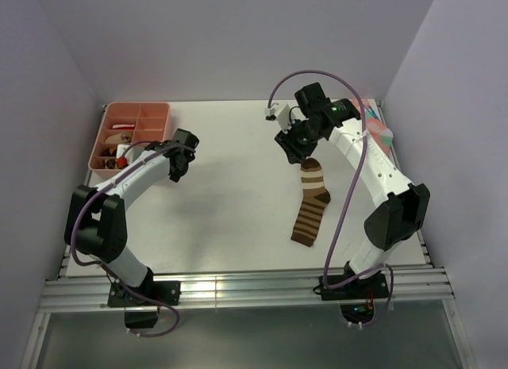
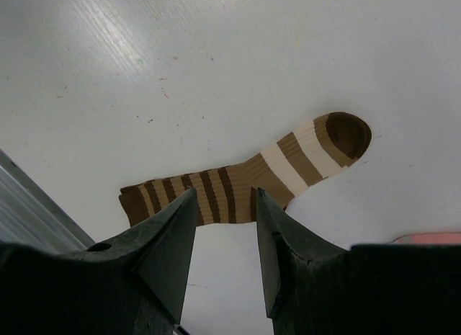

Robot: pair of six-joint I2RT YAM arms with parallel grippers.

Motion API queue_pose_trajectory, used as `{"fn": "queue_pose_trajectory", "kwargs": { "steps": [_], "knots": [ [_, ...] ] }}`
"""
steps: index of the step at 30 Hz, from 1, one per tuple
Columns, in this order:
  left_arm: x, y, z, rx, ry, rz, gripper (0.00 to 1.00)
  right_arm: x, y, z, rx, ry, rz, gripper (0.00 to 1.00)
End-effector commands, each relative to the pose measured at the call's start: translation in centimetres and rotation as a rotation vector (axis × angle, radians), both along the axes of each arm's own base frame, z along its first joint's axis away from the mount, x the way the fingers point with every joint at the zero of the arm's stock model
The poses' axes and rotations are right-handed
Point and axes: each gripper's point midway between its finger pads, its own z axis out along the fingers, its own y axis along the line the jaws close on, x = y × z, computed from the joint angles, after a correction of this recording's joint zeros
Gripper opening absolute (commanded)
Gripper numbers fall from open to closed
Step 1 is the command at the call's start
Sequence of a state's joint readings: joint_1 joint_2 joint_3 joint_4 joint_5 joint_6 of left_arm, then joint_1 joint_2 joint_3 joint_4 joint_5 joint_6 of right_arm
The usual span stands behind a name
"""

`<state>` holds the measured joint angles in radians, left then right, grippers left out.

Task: Roll the socks
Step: Place the sock in the storage box.

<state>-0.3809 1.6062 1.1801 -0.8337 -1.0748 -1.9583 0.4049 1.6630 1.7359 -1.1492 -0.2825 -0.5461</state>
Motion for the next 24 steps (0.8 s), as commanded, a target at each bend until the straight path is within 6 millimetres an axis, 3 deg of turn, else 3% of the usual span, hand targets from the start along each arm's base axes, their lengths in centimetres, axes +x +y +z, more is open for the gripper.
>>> {"fn": "queue_pose_trajectory", "kwargs": {
  "steps": [1,13,24],
  "knots": [
    [1.0,1.6,3.0,-0.165,-0.479,0.298,0.0,0.2,0.1,1.2,0.017,-0.023,0.019,0.46],
    [3.7,2.9,3.0,-0.135,-0.499,0.317,0.0,0.5,0.1,0.9,0.008,-0.026,0.024,0.45],
    [1.1,3.7,1.9,-0.13,-0.479,0.395,0.0,0.7,0.5,0.3,0.016,0.002,0.03,0.45]
  ]
}}
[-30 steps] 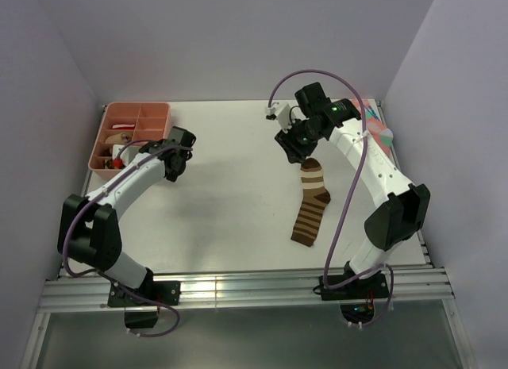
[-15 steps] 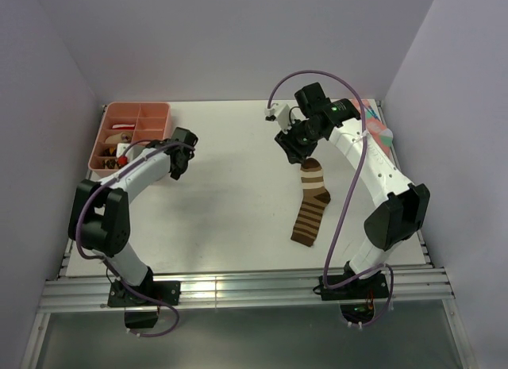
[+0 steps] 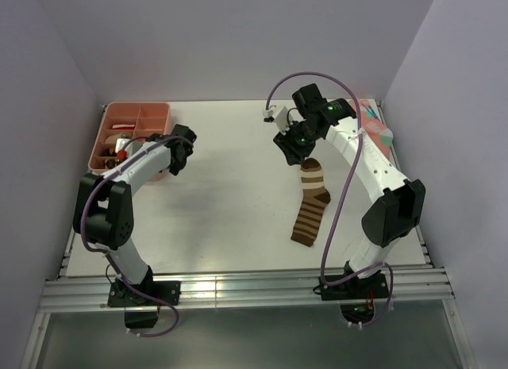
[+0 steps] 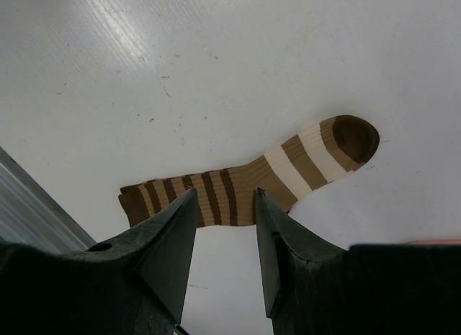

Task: Roll the socks
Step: Place the sock in the storage box.

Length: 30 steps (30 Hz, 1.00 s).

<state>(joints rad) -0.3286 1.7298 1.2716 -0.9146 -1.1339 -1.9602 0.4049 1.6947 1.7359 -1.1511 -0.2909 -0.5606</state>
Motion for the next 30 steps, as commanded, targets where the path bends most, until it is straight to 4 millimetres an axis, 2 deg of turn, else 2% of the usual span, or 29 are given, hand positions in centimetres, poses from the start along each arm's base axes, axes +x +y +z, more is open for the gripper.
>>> {"fn": "queue_pose_trajectory", "kwargs": {
  "steps": [1,8,17,26,30],
  "knots": [
    [0.0,1.4,2.7,-0.186,-0.581,0.32,0.0,0.6,0.4,1.3,0.027,-0.025,0.014,0.45],
    [-0.8,1.9,2.9,-0.148,-0.549,0.334,0.0,0.4,0.5,0.7,0.027,-0.008,0.021,0.45],
    [0.3,1.9,2.7,-0.12,-0.531,0.335,0.0,0.4,0.5,0.5,0.023,-0.004,0.027,0.45],
    [0.9,2.7,2.8,-0.094,-0.524,0.353,0.0,0.2,0.2,-0.3,0.011,0.005,0.034,0.45],
    [1.2,3.0,2.3,-0.084,-0.509,0.363,0.0,0.3,0.2,-0.4,0.009,0.002,0.04,0.45]
  ]
}}
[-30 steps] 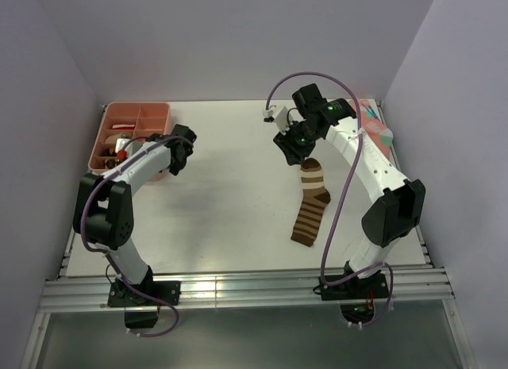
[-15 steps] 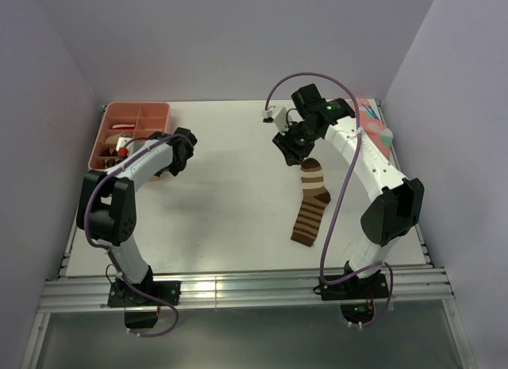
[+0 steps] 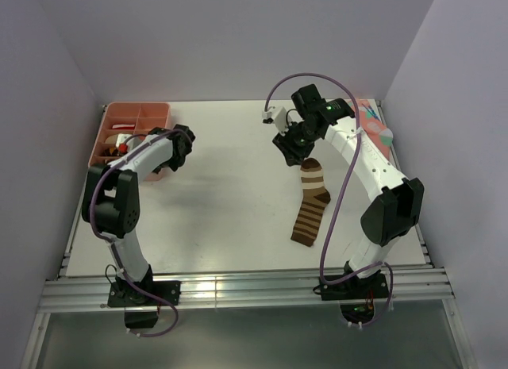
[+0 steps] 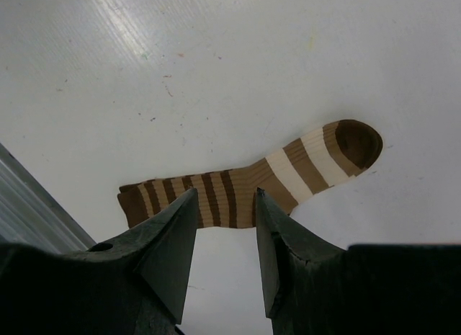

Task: Roll the socks
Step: Place the sock in the storage box.

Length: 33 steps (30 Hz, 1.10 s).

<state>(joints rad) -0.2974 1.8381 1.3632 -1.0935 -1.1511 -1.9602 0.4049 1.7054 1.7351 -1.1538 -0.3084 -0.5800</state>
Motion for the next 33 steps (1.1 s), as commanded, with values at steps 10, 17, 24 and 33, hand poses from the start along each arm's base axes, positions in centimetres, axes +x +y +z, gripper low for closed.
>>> {"fn": "queue_pose_trajectory", "kwargs": {
  "steps": [10,17,24,33],
  "knots": [
    [3.1,1.2,2.0,-0.146,-0.696,0.344,0.0,0.1,-0.5,-0.8,-0.009,-0.002,0.033,0.45],
    [4.1,0.5,0.9,-0.213,-0.703,0.375,0.0,-0.1,-1.0,-1.1,-0.01,0.004,0.038,0.45],
    [4.6,0.1,0.2,-0.247,-0.699,0.385,0.0,-0.3,-1.5,-1.4,-0.014,0.01,0.042,0.45],
    [4.9,-0.4,-0.7,-0.296,-0.666,0.4,0.11,-0.2,-2.0,-1.5,-0.017,0.008,0.043,0.45]
  ]
}}
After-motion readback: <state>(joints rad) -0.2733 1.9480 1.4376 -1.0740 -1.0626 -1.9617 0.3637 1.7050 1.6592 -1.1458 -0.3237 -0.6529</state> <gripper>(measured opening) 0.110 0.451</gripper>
